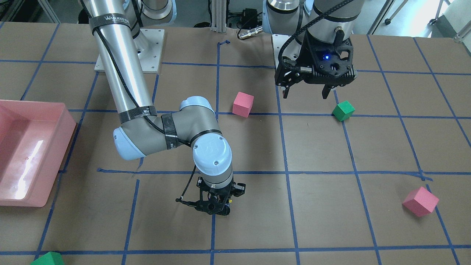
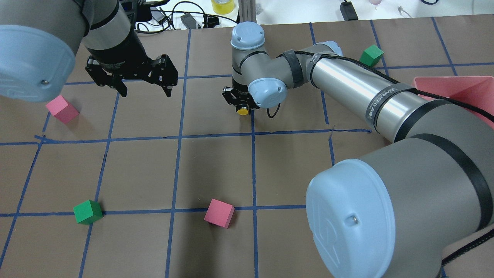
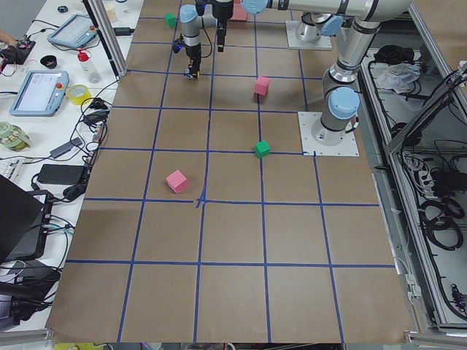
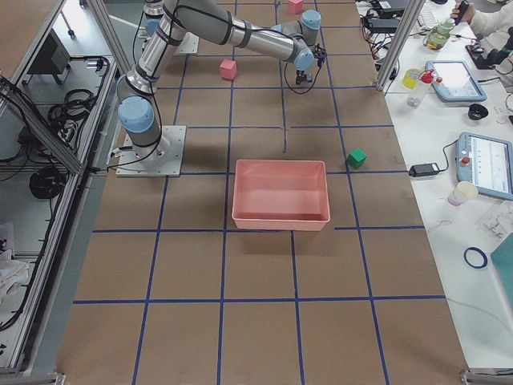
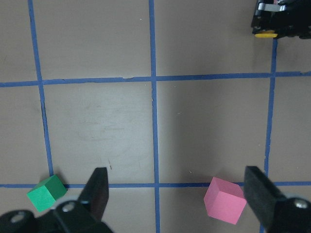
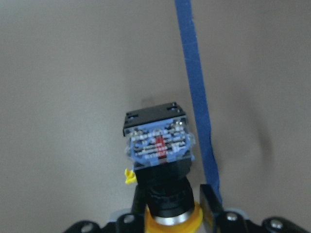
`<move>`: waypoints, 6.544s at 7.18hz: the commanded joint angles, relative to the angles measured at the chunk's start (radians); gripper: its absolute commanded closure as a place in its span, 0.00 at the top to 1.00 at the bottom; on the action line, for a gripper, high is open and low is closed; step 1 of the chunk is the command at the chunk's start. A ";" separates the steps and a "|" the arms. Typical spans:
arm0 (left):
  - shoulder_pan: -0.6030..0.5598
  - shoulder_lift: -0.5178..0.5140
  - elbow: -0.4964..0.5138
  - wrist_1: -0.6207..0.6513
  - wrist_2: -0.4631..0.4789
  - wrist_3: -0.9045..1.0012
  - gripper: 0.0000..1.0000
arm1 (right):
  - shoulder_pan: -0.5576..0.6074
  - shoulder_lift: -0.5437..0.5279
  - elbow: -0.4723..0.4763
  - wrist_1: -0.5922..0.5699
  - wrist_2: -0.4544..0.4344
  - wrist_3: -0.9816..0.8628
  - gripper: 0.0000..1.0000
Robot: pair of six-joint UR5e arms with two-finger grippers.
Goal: Align button upright
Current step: 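Carry the button with the right gripper to the table center and lower it, then open the right gripper, release the button, and retract toward the tray, then reach the left gripper over the lying button, then grasp the button body with the left gripper and lift it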
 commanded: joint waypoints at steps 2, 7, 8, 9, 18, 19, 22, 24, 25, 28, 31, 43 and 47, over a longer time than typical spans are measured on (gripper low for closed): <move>0.000 0.000 0.000 0.000 0.000 0.000 1.00 | 0.000 -0.008 0.006 0.003 0.000 -0.030 0.92; 0.000 0.000 0.000 0.000 0.000 0.000 1.00 | -0.054 -0.246 0.072 0.202 -0.079 -0.212 1.00; 0.000 0.000 0.000 0.000 0.000 0.000 1.00 | -0.100 -0.303 0.107 0.230 -0.086 -0.280 1.00; 0.000 0.000 0.000 0.000 0.000 0.000 1.00 | -0.159 -0.367 0.161 0.329 -0.090 -0.321 1.00; -0.006 -0.021 -0.006 0.024 -0.011 -0.021 1.00 | -0.379 -0.676 0.215 0.348 -0.136 -0.739 1.00; -0.011 -0.028 -0.035 0.126 -0.012 -0.029 1.00 | -0.375 -0.708 0.213 0.348 -0.220 -0.725 1.00; -0.083 -0.050 -0.372 0.766 -0.008 -0.077 1.00 | -0.335 -0.698 0.203 0.371 -0.221 -0.618 1.00; -0.109 -0.145 -0.492 1.118 -0.006 -0.068 1.00 | -0.327 -0.683 0.201 0.359 -0.219 -0.622 1.00; -0.124 -0.200 -0.514 1.232 -0.003 -0.071 1.00 | -0.326 -0.687 0.201 0.370 -0.219 -0.622 1.00; -0.201 -0.424 -0.537 1.555 0.081 -0.106 1.00 | -0.324 -0.713 0.210 0.410 -0.209 -0.619 1.00; -0.253 -0.609 -0.502 1.762 0.130 -0.153 1.00 | -0.326 -0.730 0.216 0.553 -0.153 -0.612 1.00; -0.318 -0.660 -0.380 1.744 0.179 -0.110 0.00 | -0.326 -0.730 0.218 0.563 -0.158 -0.618 1.00; -0.276 -0.467 -0.223 1.181 0.093 -0.184 0.00 | -0.326 -0.730 0.218 0.562 -0.158 -0.622 1.00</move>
